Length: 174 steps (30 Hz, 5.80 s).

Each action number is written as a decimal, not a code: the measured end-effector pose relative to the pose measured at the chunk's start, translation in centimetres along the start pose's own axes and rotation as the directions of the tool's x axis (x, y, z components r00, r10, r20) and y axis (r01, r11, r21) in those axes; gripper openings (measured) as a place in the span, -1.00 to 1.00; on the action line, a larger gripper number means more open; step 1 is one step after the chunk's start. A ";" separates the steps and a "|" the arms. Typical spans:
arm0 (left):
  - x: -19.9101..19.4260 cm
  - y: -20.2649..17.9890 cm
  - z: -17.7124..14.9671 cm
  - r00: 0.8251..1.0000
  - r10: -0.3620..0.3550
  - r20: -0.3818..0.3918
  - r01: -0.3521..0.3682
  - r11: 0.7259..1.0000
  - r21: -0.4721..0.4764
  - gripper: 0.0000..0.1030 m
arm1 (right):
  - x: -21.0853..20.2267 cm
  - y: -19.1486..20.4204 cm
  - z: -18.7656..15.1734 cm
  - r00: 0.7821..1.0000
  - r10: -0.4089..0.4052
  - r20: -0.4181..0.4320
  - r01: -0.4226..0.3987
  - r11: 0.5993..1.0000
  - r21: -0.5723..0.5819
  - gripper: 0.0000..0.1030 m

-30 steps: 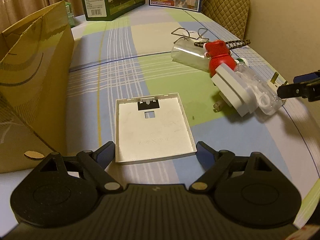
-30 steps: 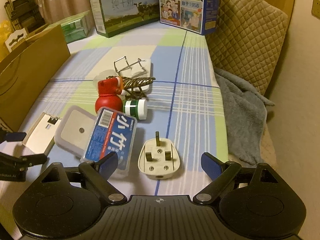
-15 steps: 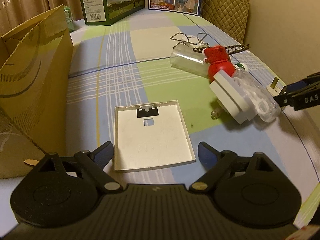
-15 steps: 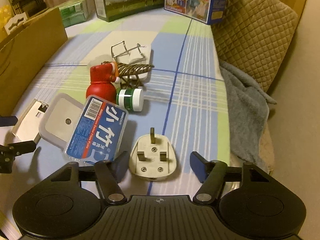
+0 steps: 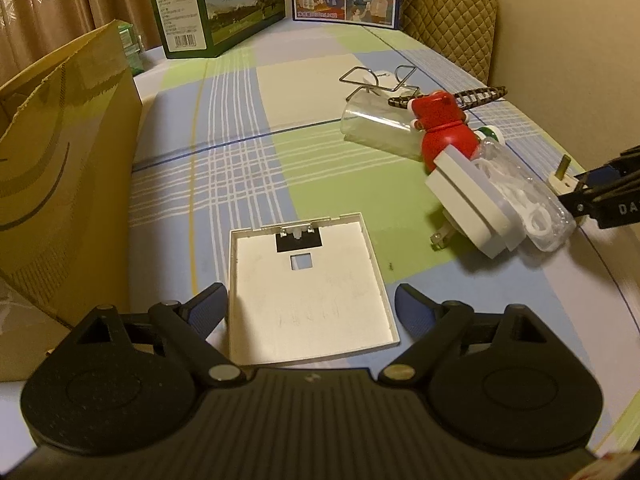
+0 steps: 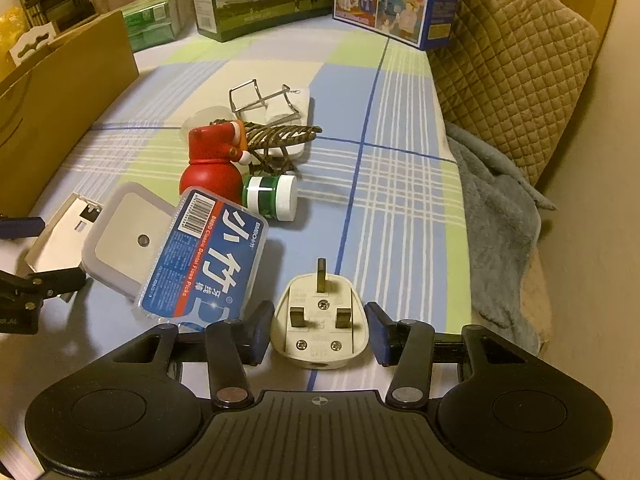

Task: Organize rigid objects
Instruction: 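Close the right tool on the plug while the left tool grips the switch plate, then carry the plug and the switch plate over the cardboard box with both tools, then open the left tool to drop the plate while the right tool drops the plug, then move both tools back from the box to the remaining items, then grasp the blue floss box with the right tool while the left tool approaches the night light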

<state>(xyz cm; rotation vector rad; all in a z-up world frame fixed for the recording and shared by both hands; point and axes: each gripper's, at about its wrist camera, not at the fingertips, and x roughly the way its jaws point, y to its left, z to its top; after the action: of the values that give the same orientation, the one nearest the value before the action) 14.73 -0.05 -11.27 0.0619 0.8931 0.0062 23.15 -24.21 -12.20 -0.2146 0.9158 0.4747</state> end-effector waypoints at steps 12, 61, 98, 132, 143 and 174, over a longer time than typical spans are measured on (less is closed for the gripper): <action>-1.4 0.2 -0.5 1.000 -0.010 0.022 0.010 1.000 -0.002 0.62 | -3.1 -0.3 0.1 0.998 -0.022 0.062 0.019 0.999 0.045 -0.11; -12.1 25.3 3.3 0.987 0.130 0.095 -0.123 0.989 -0.077 0.63 | -1.9 30.8 15.8 0.888 0.425 0.177 -0.401 0.903 -0.157 -0.11; -15.2 26.3 2.6 0.978 0.145 0.148 -0.120 0.979 -0.166 0.59 | -3.7 29.9 15.4 0.882 0.398 0.253 -0.381 0.917 -0.116 0.08; -22.2 7.5 -0.5 0.969 -0.056 0.240 0.080 0.993 -0.092 0.66 | -20.1 12.0 -5.8 0.936 -0.041 0.350 -0.059 0.961 0.270 0.51; -20.4 3.9 -0.2 0.975 -0.088 0.203 0.094 0.995 -0.024 0.66 | -19.9 9.9 -7.0 0.940 -0.075 0.332 -0.032 0.951 0.307 0.51; -9.5 -0.6 2.7 0.989 -0.118 0.092 0.111 0.991 0.080 0.66 | -6.4 4.9 0.3 0.992 0.073 0.104 -0.090 0.981 0.172 0.50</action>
<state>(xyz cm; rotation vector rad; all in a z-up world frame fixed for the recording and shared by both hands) 10.90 -1.06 -2.21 0.0800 0.7989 -0.1364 17.67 -21.73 -6.83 0.0076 0.8683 0.4726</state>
